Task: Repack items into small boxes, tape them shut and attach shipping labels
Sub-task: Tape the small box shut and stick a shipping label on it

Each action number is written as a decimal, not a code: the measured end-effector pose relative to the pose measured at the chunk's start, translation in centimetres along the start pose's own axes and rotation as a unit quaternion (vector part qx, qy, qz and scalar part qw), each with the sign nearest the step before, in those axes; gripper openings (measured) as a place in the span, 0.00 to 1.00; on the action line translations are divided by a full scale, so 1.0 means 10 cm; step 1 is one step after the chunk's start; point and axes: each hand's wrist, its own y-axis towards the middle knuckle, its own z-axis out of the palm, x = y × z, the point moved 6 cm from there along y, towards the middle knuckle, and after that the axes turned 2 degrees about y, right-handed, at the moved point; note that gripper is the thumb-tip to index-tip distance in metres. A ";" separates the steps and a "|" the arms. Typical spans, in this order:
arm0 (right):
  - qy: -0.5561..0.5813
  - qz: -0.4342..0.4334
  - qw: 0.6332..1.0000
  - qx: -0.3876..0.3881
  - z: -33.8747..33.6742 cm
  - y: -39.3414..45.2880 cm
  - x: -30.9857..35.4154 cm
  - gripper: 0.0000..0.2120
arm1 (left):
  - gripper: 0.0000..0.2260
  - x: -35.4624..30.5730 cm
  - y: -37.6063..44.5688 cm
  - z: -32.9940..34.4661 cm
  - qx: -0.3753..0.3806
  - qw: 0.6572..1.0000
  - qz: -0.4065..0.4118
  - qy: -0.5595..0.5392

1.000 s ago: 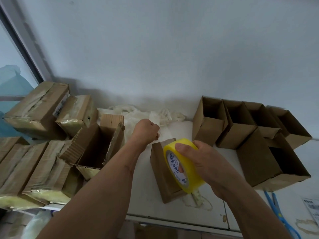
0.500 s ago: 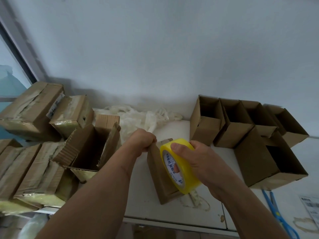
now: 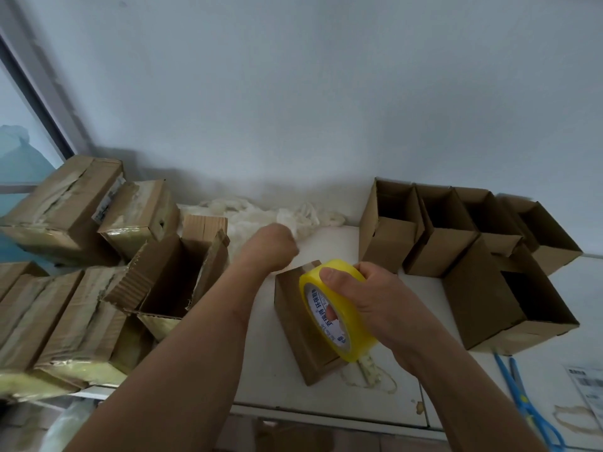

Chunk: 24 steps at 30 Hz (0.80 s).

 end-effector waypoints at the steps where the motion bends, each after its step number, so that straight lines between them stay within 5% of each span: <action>1: 0.002 0.001 1.000 0.000 0.00 -0.01 0.00 0.17 | 0.11 -0.12 -0.04 -0.03 -0.021 0.998 0.032 -0.040; 6: 0.024 0.002 1.000 0.007 0.02 -0.07 -0.01 0.18 | 0.17 -0.25 -0.22 0.46 0.174 0.982 0.071 -0.038; 11: 0.037 -0.015 0.999 0.025 0.02 -0.17 -0.03 0.12 | 0.17 -0.19 -0.14 0.50 0.142 0.975 0.109 0.134; 15: 0.055 -0.004 0.998 0.029 -0.05 -0.29 -0.10 0.10 | 0.27 -0.23 -0.17 0.48 0.110 0.982 0.079 0.131; 24: 0.017 0.049 0.997 0.058 -0.17 -0.54 -0.39 0.12 | 0.28 -0.24 -0.19 0.45 0.081 0.980 0.071 0.165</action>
